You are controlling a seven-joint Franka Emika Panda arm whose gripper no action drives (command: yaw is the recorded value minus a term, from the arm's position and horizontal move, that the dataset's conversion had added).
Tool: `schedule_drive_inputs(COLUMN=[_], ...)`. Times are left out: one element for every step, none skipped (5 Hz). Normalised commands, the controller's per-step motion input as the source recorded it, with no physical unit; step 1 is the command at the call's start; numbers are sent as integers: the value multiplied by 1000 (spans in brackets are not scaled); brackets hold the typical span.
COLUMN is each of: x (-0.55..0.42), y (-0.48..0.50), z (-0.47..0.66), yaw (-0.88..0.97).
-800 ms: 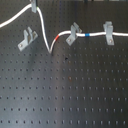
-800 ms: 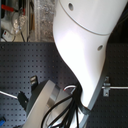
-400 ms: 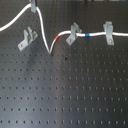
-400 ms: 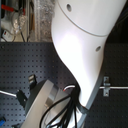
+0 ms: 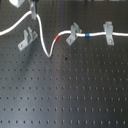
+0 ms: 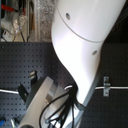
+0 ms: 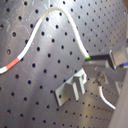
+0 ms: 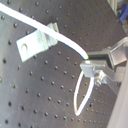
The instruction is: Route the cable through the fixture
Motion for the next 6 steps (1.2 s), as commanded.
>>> schedule_drive_inputs(x=[-335,-338,-381,-280,-165,-120], y=[-24,76,89,50,40,-3], z=[211,213,329,384,338,284], yaw=[548,417,226,0,0,-26])
